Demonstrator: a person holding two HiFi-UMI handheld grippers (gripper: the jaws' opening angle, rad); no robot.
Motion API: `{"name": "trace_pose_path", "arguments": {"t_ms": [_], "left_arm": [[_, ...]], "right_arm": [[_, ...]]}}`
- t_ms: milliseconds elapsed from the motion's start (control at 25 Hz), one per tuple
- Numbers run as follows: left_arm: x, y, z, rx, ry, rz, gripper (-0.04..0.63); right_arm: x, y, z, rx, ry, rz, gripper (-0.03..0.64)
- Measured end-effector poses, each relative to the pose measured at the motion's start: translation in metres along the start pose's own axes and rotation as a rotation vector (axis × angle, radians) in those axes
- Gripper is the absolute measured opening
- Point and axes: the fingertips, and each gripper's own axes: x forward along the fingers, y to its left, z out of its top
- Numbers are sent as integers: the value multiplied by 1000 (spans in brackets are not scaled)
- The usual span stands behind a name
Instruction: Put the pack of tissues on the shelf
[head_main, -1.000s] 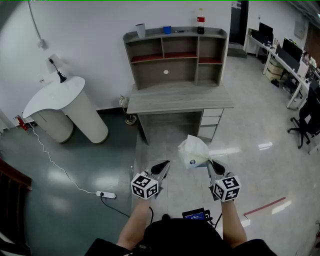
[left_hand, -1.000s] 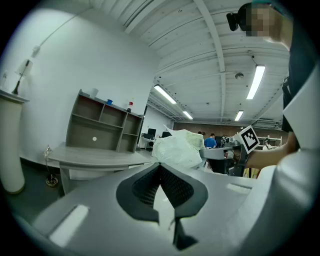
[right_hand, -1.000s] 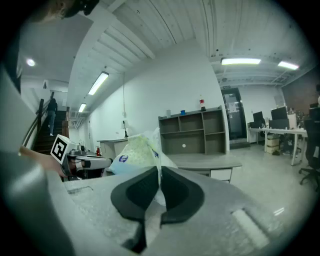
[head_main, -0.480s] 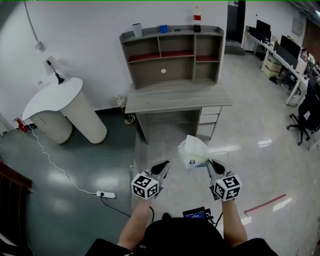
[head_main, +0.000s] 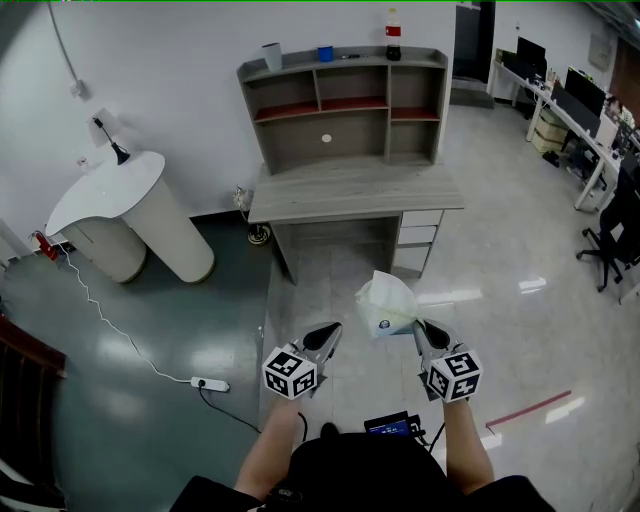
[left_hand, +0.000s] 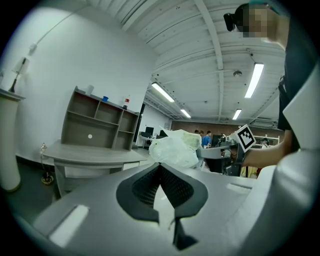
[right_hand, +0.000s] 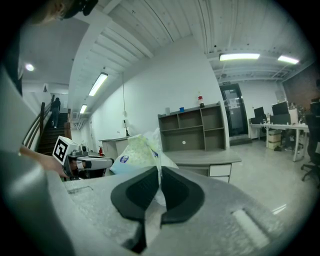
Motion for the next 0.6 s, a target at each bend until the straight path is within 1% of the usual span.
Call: {"name": "trace_pose_path", "arguments": {"t_ms": [120,280,440,600], "left_arm": [[7,-5,0,-5,-1,5,0],[16,-12,0,21,4,33,0],[27,-20,5,47,-26,41,0],[34,-22,2,39,-44,66,0]], "right_arm": [[-1,-8,0,3,-1,13,11],[-4,-22,-1,4,-3,29,11],[-6,-39,0,4,-3,39,11],[-10,-51,-4,11,4,45,11]]}}
